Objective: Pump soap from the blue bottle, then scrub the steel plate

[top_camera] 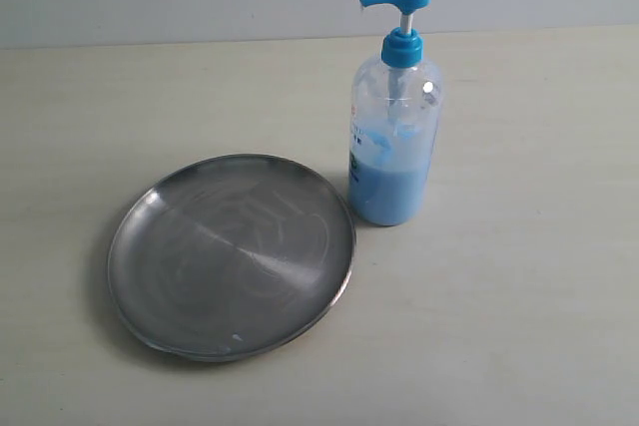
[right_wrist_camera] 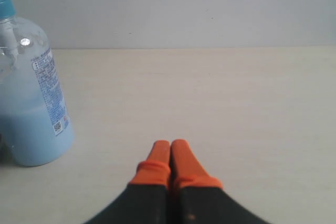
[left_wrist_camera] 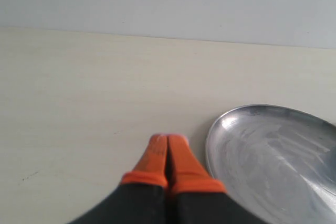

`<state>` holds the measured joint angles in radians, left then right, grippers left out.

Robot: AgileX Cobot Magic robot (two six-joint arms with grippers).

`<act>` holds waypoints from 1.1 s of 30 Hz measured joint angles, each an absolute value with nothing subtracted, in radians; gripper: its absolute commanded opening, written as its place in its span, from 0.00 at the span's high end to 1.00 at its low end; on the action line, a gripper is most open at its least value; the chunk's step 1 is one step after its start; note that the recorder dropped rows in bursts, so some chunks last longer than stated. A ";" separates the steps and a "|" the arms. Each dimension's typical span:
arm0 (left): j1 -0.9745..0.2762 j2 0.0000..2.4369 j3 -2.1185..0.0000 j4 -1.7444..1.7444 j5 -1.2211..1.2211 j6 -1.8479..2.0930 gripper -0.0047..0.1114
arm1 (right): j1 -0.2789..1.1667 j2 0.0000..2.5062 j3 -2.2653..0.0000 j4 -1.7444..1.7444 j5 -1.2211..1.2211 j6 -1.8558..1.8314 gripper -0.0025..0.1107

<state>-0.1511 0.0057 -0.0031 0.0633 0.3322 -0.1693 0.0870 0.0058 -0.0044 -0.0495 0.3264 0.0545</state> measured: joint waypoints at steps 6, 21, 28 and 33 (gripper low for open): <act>-0.151 0.006 -0.003 0.063 0.332 -0.169 0.96 | 0.087 0.006 -0.004 -0.050 0.326 0.054 0.98; -0.151 0.006 -0.003 0.063 0.332 -0.169 0.96 | 0.087 0.006 -0.004 -0.050 0.326 0.054 0.98; -0.151 0.006 -0.003 0.063 0.332 -0.169 0.96 | 0.087 0.049 -0.017 -0.050 0.332 0.054 0.98; -0.151 0.006 -0.003 0.063 0.332 -0.169 0.96 | 0.087 0.121 -0.075 -0.050 0.332 0.054 0.98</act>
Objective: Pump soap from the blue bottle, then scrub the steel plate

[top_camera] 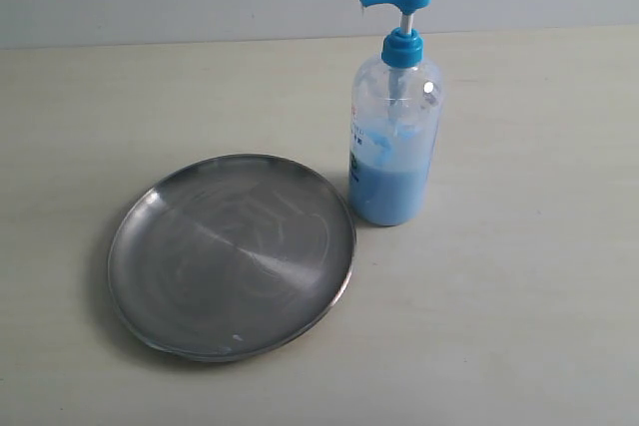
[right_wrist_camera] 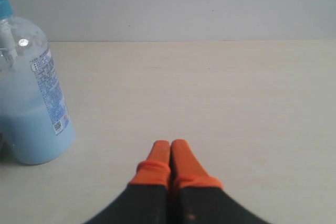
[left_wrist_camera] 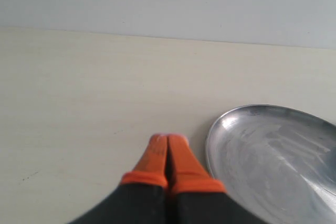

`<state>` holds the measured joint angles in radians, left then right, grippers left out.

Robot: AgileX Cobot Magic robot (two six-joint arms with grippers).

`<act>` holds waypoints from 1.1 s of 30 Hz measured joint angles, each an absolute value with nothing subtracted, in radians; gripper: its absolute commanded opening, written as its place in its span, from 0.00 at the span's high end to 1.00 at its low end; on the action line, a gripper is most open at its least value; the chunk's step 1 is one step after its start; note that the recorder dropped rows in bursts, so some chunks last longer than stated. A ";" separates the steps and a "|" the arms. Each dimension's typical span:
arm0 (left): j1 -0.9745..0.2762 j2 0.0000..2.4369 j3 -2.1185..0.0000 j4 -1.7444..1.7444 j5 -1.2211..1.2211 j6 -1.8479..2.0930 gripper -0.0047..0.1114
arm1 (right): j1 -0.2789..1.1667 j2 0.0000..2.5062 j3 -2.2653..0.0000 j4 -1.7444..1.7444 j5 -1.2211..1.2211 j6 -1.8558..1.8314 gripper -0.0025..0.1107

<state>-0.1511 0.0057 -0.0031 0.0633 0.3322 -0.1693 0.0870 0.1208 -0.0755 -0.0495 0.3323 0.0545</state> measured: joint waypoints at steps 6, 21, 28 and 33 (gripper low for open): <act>-0.151 0.006 -0.003 0.063 0.332 -0.169 0.96 | 0.087 0.216 -0.154 -0.050 0.332 0.054 0.98; -0.151 0.006 -0.003 0.063 0.332 -0.169 0.96 | 0.087 0.441 -0.307 -0.050 0.253 0.054 0.98; -0.151 0.006 -0.003 0.063 0.332 -0.169 0.96 | 0.087 0.534 -0.371 -0.050 0.189 0.054 0.98; -0.151 0.006 -0.003 0.063 0.332 -0.169 0.96 | 0.087 0.598 -0.411 -0.050 0.176 0.054 0.98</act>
<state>-0.1511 0.0057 -0.0031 0.0633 0.3322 -0.1693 0.0870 0.5978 -0.4113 -0.0495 0.1765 0.0545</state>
